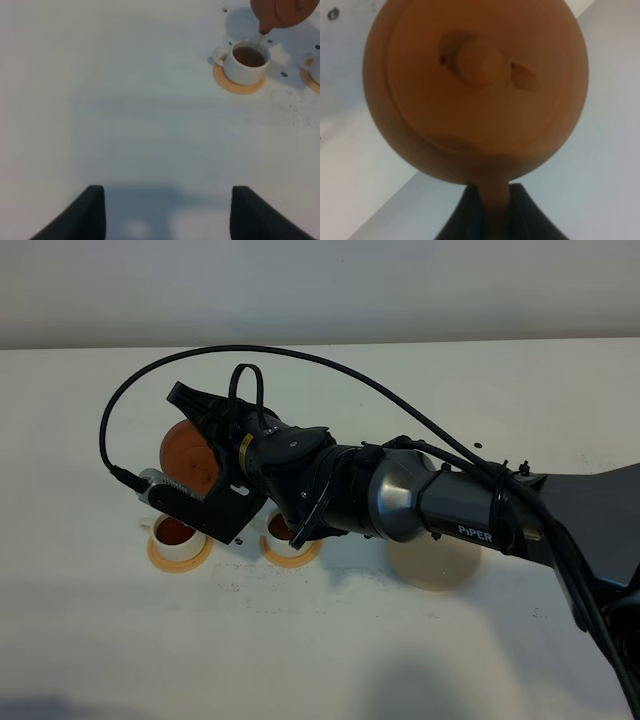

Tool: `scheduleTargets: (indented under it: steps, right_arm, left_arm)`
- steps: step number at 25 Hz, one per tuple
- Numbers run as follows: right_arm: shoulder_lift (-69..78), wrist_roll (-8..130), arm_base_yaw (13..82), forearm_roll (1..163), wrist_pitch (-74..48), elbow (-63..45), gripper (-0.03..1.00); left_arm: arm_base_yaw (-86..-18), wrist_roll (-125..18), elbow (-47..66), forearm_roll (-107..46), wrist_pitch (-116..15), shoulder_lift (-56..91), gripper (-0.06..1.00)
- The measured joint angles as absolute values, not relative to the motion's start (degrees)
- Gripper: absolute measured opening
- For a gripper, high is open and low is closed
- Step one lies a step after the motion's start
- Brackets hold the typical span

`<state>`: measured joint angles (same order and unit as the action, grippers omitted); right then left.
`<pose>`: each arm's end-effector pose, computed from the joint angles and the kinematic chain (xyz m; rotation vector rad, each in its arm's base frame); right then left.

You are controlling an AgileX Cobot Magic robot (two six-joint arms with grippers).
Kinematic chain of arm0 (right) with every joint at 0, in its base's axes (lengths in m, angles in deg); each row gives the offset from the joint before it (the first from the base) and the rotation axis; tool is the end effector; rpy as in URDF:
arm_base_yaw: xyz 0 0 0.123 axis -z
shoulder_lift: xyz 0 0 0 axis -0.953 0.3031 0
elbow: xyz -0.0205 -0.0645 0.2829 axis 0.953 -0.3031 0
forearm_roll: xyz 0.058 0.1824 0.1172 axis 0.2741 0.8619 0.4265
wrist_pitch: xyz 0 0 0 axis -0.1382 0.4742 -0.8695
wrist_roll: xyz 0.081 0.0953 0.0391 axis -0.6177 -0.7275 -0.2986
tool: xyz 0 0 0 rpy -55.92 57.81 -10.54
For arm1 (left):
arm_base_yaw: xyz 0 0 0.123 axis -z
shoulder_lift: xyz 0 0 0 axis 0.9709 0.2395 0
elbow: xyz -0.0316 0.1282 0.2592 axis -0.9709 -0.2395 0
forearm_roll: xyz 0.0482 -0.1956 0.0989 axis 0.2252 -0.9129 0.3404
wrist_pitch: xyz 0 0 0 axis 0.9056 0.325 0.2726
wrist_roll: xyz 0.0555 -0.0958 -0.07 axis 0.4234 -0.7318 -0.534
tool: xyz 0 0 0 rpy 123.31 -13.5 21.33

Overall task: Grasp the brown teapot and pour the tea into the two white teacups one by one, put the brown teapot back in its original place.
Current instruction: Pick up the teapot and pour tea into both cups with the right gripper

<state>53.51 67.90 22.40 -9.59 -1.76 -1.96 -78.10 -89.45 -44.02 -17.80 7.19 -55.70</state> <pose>0.3542 0.3496 0.1883 -2.2093 0.5604 -1.0001 0.0021 -0.0018 0.2320 -0.0760 2.0937 -0.0228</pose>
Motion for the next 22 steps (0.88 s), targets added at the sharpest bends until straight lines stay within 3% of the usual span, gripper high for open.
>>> scheduleTargets:
  steps: [12,22]
  right_arm:
    - [53.5,65.5,22.4,-7.7,-2.1,-2.0,0.12]
    - [53.5,61.8,22.4,4.2,-0.8,-0.2,0.12]
  left_arm:
    - [-78.1,-89.5,-44.0,-17.8,7.2,-55.7,0.54]
    - [-78.1,-89.5,-44.0,-17.8,7.2,-55.7,0.54]
